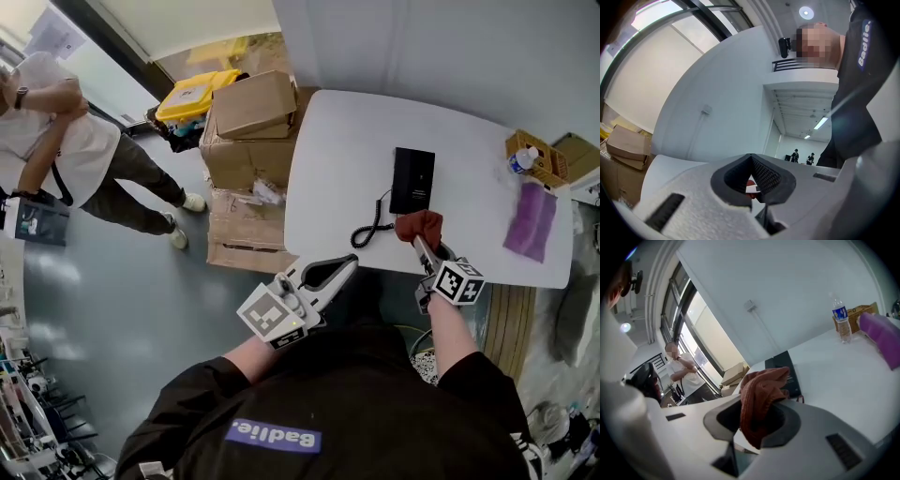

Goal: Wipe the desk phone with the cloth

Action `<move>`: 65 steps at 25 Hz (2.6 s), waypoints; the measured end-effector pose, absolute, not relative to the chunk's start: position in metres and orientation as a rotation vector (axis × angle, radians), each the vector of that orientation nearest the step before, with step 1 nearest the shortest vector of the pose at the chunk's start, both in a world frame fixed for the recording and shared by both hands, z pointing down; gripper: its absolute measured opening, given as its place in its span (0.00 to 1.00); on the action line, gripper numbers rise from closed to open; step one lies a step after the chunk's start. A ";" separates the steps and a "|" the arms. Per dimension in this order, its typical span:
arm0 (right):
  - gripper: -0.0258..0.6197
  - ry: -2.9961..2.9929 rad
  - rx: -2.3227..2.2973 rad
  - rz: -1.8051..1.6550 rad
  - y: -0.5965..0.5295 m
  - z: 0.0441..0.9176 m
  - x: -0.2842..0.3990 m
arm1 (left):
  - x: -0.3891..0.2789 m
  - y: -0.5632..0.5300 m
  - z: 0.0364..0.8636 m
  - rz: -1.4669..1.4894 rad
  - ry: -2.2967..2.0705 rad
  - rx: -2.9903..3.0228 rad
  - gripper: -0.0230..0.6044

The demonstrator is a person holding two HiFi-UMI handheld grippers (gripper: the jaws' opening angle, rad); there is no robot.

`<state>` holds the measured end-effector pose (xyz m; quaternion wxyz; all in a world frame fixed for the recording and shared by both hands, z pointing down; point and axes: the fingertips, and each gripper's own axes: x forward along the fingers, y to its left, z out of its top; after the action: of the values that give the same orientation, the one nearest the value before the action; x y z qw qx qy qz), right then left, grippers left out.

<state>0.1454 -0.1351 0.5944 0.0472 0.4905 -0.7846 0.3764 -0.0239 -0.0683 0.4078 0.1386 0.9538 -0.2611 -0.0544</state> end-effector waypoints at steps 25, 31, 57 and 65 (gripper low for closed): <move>0.18 -2.864 1.144 0.772 0.027 0.397 -0.008 | -0.084 0.037 0.370 -0.187 -0.693 2.773 0.05; 0.18 -2.918 1.080 0.699 0.030 0.379 -0.011 | -0.072 0.034 0.363 -0.188 -0.697 2.791 0.05; 0.18 -2.936 1.054 0.646 0.036 0.372 0.006 | -0.044 0.036 0.360 -0.178 -0.677 2.814 0.05; 0.18 -2.930 1.049 0.652 0.036 0.373 0.008 | -0.044 0.036 0.360 -0.175 -0.676 2.817 0.05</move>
<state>0.0079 0.0364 0.3728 -0.0190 0.3298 -0.9213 0.2050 -0.0435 0.0356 0.3597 0.1192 0.9637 -0.2312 -0.0599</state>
